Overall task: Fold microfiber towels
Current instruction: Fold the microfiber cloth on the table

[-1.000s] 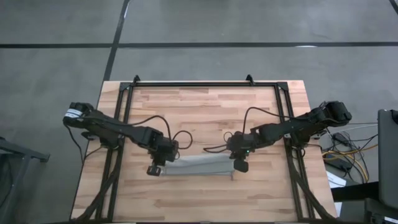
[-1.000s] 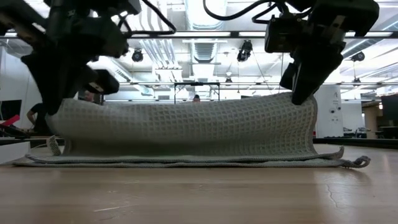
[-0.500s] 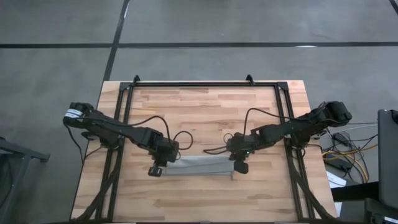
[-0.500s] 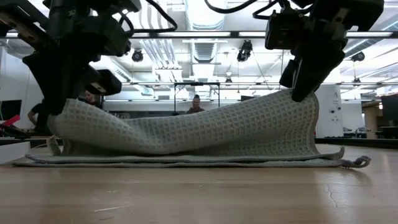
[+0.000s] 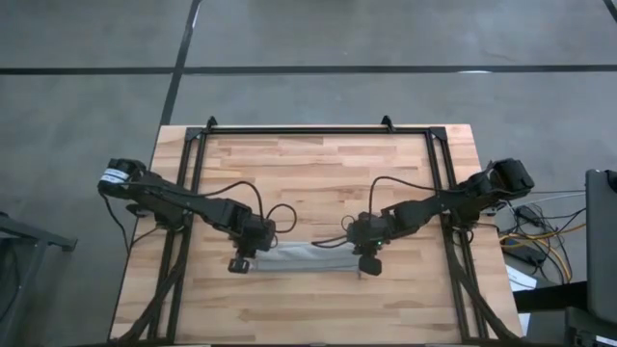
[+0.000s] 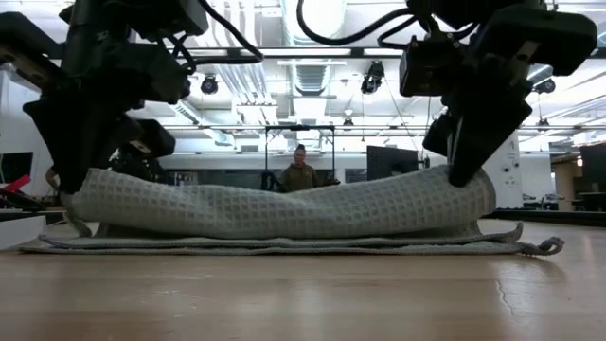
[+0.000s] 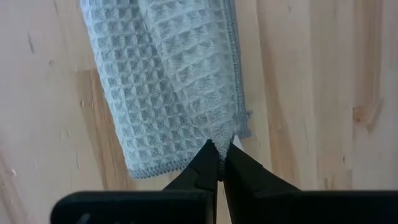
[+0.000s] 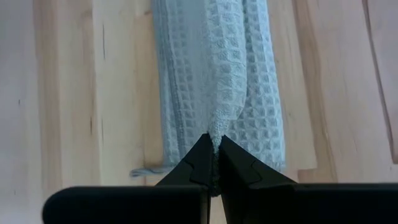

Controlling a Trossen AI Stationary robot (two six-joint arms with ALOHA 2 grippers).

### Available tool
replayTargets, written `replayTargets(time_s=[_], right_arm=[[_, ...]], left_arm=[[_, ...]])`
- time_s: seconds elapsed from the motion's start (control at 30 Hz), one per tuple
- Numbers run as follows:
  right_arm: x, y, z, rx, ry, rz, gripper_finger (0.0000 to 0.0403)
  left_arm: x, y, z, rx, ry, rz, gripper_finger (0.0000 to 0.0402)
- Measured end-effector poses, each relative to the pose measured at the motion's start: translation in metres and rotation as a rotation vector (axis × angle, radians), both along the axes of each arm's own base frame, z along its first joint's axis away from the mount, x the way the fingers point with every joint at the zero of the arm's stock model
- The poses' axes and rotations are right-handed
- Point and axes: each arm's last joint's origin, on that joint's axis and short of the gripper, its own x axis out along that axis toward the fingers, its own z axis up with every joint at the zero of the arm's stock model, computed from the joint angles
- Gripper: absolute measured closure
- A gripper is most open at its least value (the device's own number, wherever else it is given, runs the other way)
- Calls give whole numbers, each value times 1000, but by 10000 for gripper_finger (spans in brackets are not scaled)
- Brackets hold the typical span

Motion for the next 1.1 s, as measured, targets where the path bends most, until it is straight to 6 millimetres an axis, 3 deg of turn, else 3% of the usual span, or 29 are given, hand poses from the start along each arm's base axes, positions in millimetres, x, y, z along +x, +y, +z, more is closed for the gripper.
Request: replayTargets(time_s=[0.6, 1.1], right_arm=[[0, 1, -3, 61, 48, -105, 391], [-2, 1, -4, 104, 91, -209, 308]], left_arm=[[3, -1, 1, -19, -23, 39, 387], [3, -1, 1, -22, -20, 50, 387]])
